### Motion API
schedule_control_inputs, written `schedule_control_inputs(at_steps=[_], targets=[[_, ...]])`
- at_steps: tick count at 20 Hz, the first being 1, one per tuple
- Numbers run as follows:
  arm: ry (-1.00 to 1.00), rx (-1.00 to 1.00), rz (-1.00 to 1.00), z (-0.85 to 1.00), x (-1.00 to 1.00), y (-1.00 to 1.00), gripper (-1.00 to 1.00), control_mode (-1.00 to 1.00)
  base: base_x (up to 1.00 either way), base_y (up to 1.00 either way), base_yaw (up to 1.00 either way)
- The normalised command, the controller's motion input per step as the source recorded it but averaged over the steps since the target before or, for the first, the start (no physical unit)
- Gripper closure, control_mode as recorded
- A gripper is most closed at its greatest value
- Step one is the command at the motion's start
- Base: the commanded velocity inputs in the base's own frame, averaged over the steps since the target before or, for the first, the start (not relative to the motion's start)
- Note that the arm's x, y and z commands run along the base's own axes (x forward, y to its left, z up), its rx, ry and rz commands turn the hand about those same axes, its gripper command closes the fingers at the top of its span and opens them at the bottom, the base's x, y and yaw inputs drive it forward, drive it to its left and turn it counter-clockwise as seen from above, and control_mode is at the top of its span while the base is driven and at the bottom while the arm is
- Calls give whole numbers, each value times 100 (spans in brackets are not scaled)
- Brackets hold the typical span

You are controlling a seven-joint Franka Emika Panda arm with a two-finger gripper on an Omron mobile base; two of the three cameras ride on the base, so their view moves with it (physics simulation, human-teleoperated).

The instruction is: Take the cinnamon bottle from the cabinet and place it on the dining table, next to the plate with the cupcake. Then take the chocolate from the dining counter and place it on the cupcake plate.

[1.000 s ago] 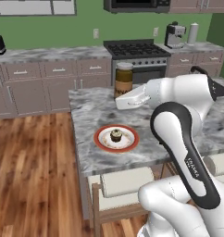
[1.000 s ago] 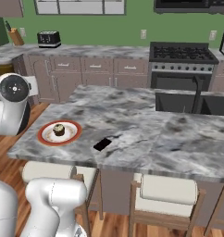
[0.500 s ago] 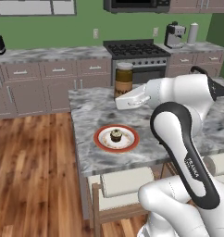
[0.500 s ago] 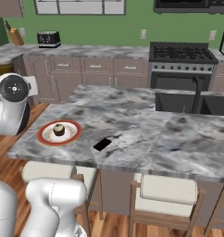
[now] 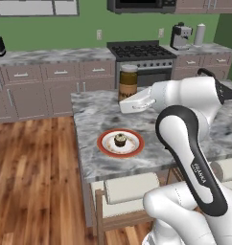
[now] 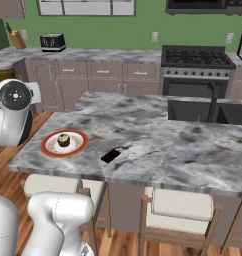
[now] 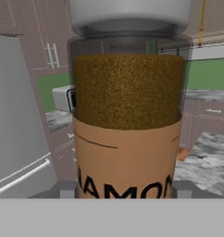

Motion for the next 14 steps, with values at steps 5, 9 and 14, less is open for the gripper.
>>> schedule_control_inputs(at_steps=[5,9,14], targets=[[0,0,0,0,0,0,100,-100,0,0,0],[0,0,0,0,0,0,100,-100,0,0,0],[0,0,0,0,0,0,100,-100,0,0,0]])
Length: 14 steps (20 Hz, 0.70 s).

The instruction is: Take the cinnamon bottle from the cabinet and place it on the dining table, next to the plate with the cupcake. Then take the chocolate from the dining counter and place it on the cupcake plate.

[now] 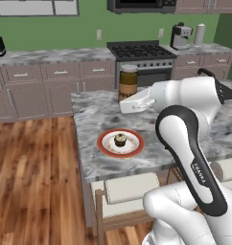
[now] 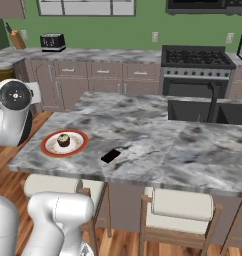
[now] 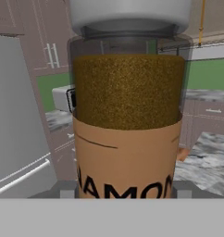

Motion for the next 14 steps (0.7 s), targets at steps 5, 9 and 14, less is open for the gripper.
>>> schedule_control_inputs(at_steps=[5,9,14], targets=[[-1,2,0,0,-5,0,100,-100,0,0,0],[2,-1,-9,-11,-5,16,100,-100,0,0,0],[15,-3,-36,-16,9,48,100,-100,0,0,0]])
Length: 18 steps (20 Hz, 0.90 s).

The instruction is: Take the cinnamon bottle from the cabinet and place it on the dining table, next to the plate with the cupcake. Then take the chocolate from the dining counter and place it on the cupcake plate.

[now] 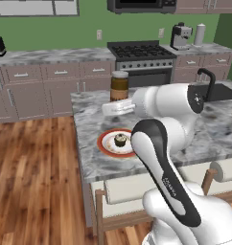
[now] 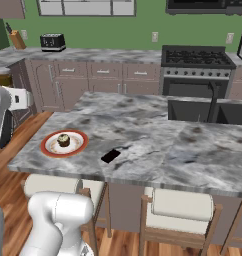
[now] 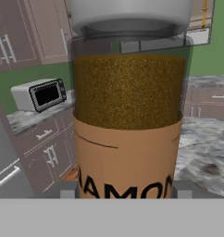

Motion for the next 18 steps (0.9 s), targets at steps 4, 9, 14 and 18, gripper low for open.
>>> schedule_control_inputs(at_steps=[4,9,14,18], targets=[[25,-1,-42,-20,15,47,100,-100,0,0,0],[2,-5,-46,-38,0,44,100,-100,0,0,0],[0,-15,-46,-43,-2,28,100,-100,0,0,0],[2,-12,-23,-37,-7,0,100,-100,0,0,0]])
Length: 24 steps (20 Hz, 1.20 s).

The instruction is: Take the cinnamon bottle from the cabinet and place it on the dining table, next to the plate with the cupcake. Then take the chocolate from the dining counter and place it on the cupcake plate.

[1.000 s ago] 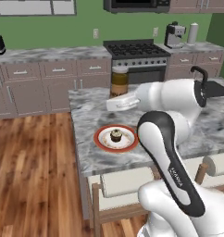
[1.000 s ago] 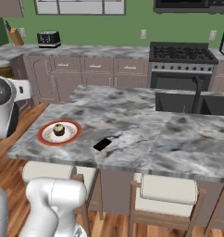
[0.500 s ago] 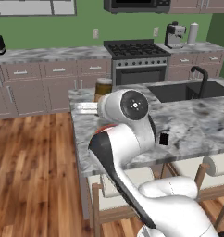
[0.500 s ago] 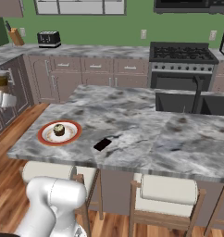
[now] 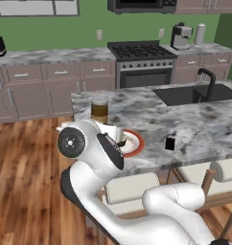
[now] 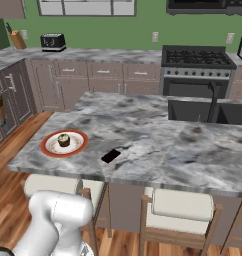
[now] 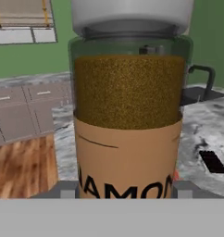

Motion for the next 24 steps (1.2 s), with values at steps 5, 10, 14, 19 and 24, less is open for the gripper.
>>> schedule_control_inputs(at_steps=[5,10,14,19,24], targets=[[29,-7,-24,-22,9,0,100,-100,0,0,0],[14,-16,-7,-40,1,-4,100,-100,0,0,0],[11,-25,-3,-53,1,12,100,-100,0,0,0],[0,-18,-1,-49,1,-1,100,-100,0,0,0],[0,-1,-5,-33,17,-12,100,-100,0,0,0]])
